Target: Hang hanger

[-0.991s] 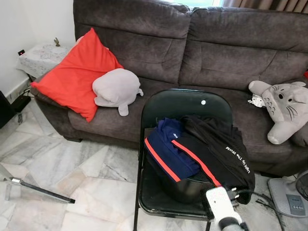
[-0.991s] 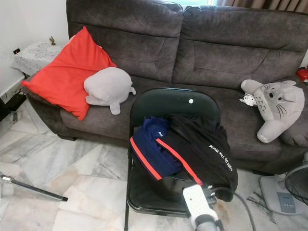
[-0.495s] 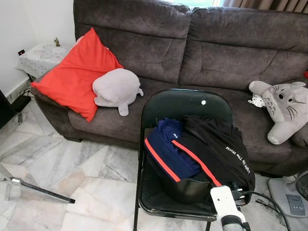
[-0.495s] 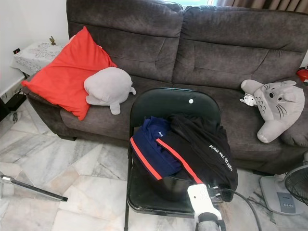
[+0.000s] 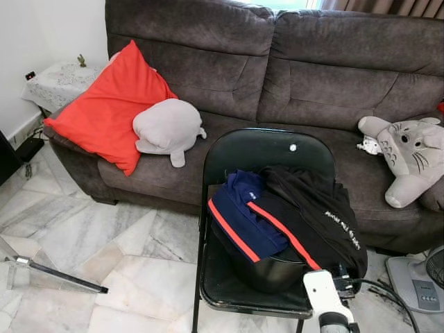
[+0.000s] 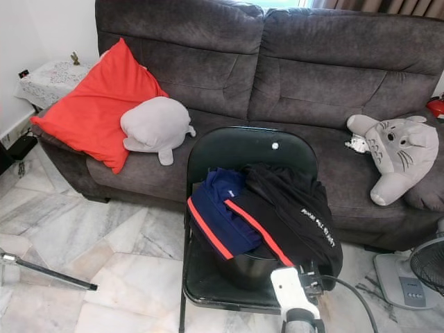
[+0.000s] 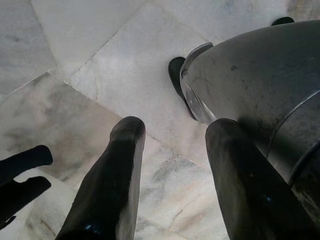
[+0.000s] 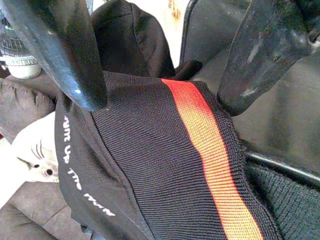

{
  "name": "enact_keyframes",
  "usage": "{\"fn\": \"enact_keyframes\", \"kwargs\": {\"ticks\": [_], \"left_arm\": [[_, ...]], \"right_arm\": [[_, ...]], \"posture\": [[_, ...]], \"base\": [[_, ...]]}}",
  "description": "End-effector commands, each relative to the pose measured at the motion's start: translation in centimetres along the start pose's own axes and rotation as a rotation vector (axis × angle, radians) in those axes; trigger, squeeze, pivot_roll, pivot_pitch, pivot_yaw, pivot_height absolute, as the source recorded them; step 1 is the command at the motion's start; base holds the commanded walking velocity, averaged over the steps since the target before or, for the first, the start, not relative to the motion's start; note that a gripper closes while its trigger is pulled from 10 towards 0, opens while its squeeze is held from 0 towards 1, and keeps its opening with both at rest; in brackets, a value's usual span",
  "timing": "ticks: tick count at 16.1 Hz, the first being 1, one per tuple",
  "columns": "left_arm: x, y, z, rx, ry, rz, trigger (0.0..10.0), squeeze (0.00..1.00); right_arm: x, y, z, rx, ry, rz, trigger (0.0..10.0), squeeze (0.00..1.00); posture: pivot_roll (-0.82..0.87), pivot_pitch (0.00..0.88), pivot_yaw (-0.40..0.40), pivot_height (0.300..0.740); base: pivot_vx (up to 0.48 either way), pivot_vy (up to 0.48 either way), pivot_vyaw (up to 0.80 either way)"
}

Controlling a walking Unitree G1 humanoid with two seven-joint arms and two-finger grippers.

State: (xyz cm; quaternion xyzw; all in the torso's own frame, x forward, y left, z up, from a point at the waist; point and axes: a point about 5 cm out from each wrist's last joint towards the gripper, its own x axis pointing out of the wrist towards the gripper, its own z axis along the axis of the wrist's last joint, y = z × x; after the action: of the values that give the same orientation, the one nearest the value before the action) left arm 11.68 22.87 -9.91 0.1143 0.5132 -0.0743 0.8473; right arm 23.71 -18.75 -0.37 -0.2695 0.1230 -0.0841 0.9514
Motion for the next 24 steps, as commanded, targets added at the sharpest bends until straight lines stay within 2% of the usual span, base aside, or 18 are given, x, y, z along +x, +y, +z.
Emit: {"fn": "enact_keyframes", "kwargs": {"ticks": [1,3,8,15,24], "left_arm": [[-0.1,-0.2,-0.7,0.009,0.024,-0.010,10.0,0.00],[-0.1,-0.2,-0.7,0.008,0.023,-0.011,10.0,0.00],[-0.1,-0.2,-0.7,0.009,0.022,-0.010,10.0,0.00],[-0.1,-0.2,-0.7,0.015,0.022,-0.014,10.0,0.00],[-0.1,-0.2,-0.6,0.019,0.020,-0.016,10.0,0.00]], "right_arm": [[-0.1,0.1,-0.3,0.005,0.000,0.016,10.0,0.00],[0.4,0.8,0.1,0.036,-0.004,0.058,10.0,0.00],[1.2,0.7,0.6,0.025,-0.023,0.032,10.0,0.00],[0.3,-0.9,-0.1,0.000,-0.060,-0.097,10.0,0.00],[0.1,-3.0,0.7,-0.060,-0.122,-0.263,10.0,0.00]], "posture": [[-0.02,0.096,-0.045,0.740],[-0.02,0.097,-0.044,0.740],[-0.01,0.099,-0.044,0.740],[-0.01,0.102,-0.045,0.740],[-0.02,0.102,-0.045,0.740]], "base": [[0.000,0.000,0.00],[0.000,0.000,0.00],[0.000,0.000,0.00],[0.000,0.000,0.00],[0.000,0.000,0.00]]}}
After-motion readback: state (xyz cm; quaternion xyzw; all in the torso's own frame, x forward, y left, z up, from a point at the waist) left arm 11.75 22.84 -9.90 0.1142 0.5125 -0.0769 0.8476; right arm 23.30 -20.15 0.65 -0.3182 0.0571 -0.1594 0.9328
